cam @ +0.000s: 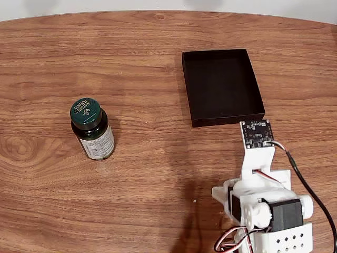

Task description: Pick up the pill bottle and place it in the black box.

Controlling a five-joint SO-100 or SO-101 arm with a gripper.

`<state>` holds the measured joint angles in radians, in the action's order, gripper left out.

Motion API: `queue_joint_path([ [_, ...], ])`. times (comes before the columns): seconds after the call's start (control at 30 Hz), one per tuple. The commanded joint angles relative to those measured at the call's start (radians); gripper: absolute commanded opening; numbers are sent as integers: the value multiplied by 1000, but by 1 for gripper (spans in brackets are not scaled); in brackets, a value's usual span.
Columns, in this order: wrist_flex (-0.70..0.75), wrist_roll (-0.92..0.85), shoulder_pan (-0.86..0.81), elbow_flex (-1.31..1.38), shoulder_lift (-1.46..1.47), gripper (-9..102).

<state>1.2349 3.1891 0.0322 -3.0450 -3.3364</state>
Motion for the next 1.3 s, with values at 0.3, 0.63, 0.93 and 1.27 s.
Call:
queue_joint_path([
  [0.3, -617, 199, 94, 15, 232, 20],
  [0.63, -833, 178, 216, 15, 333, 33],
  [0.93, -950, 202, 307, 15, 394, 35],
  [1.27, -996, 210, 388, 15, 417, 35],
])
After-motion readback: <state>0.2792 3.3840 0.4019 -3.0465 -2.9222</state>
